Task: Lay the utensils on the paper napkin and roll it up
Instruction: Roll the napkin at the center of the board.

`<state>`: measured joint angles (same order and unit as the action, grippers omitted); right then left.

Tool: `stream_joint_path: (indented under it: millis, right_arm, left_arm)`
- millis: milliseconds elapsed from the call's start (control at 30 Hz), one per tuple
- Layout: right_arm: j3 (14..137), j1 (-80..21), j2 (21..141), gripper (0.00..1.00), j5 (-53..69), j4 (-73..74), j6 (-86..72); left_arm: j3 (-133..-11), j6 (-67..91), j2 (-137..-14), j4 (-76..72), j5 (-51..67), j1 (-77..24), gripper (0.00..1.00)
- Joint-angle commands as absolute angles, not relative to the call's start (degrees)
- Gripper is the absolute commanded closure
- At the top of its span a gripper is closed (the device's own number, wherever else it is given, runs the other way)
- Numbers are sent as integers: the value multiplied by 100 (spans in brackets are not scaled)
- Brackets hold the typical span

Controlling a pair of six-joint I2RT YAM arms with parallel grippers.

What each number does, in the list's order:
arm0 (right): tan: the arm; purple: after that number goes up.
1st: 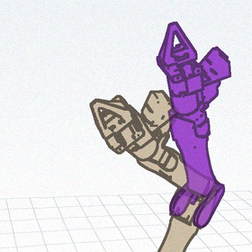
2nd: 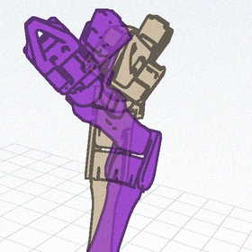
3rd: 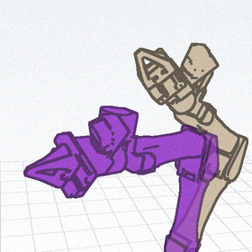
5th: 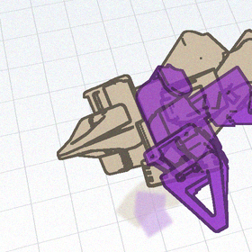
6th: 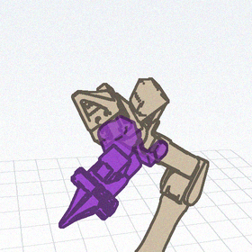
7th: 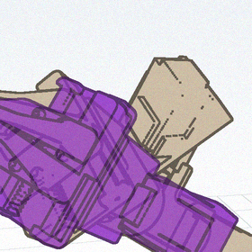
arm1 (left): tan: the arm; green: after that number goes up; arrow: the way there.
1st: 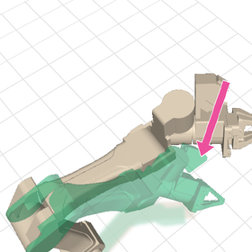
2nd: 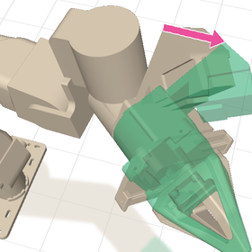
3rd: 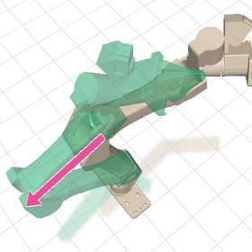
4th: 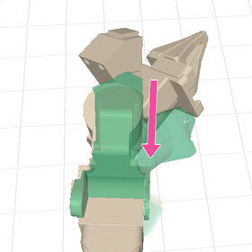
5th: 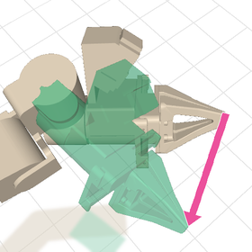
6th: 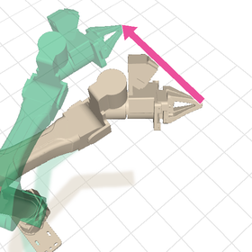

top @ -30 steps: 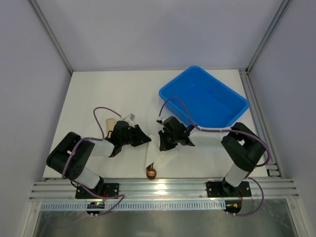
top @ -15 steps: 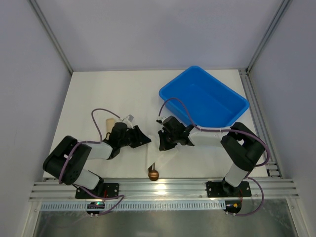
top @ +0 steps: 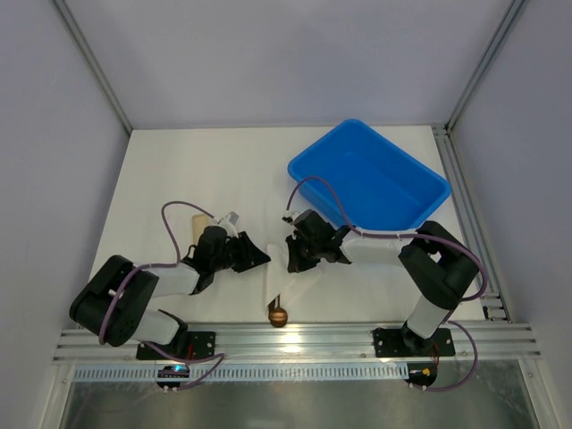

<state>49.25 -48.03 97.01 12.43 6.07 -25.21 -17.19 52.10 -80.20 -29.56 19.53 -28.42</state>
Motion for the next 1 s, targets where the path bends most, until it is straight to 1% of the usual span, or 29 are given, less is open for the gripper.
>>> stream_joint_path:
  millis: [0, 200, 467, 567, 700, 733, 867, 933, 967]
  right_arm:
    - [5019, -4834, 9844, 96, 1072, 624, -2417]
    - [5027, -4834, 9826, 96, 1063, 650, -2408]
    - [5027, -4825, 9826, 96, 1055, 659, -2408]
    - [5019, -4825, 9826, 96, 1063, 633, -2417]
    - [4992, -4825, 9835, 96, 1055, 615, -2417]
    - [4992, -4834, 9835, 96, 1055, 615, -2417]
    - [5001, -4834, 9844, 96, 1063, 606, -2417]
    - [5010, -4834, 9853, 96, 1072, 607, -2417]
    - [5010, -4825, 9853, 96, 1072, 615, -2417]
  left_arm:
    - [-1705, 5229, -7963, -3067, 1969, -2909, 69]
    - [-1723, 5300, -8130, -3234, 1960, -3050, 71]
    - [-1626, 5326, -8016, -3173, 1846, -3085, 78]
    - [-1652, 5309, -7954, -3077, 1811, -3085, 85]
    - [-1670, 5309, -8015, -3067, 1819, -3085, 100]
    - [-1670, 5317, -8042, -3085, 1828, -3085, 100]
    - [-1661, 5317, -8147, -3208, 1890, -3085, 100]
    - [-1600, 5344, -8113, -3287, 1890, -3085, 78]
    - [-1574, 5361, -8078, -3296, 1890, -3085, 69]
